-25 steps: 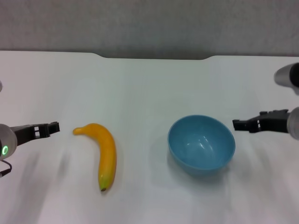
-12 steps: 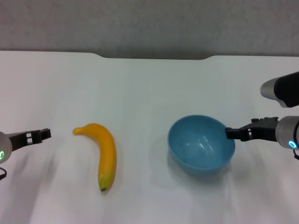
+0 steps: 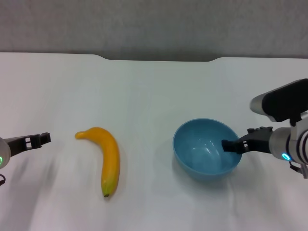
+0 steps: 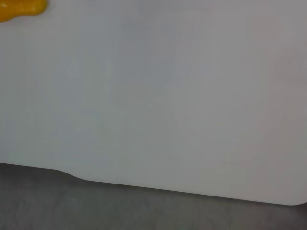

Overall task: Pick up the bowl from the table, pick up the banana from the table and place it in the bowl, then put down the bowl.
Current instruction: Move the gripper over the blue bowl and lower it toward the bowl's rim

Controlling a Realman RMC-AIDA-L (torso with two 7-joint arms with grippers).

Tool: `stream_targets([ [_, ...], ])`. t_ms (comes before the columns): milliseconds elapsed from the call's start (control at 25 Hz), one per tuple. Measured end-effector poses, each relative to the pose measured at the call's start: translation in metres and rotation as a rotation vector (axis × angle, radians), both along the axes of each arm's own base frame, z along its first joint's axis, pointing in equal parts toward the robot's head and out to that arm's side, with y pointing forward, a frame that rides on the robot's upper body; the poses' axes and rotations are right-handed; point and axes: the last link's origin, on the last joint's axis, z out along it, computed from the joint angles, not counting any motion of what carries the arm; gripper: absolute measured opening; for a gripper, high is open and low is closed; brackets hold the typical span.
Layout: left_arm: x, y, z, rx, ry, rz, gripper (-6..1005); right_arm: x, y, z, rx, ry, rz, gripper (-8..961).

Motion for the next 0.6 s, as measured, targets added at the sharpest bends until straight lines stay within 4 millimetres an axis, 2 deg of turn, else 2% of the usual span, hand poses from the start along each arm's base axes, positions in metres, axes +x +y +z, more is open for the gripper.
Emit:
stream_targets([
  [360, -0.002, -0.001, 0.0, 0.001, 0.004, 0.002, 790, -0.009, 0.0, -0.013, -0.024, -0.003, 0.028, 880],
  [600, 0.0, 0.0, -0.001, 0.001, 0.005, -0.007, 790, 0.002, 0.004, -0.017, -0.013, -0.012, -0.004, 870],
])
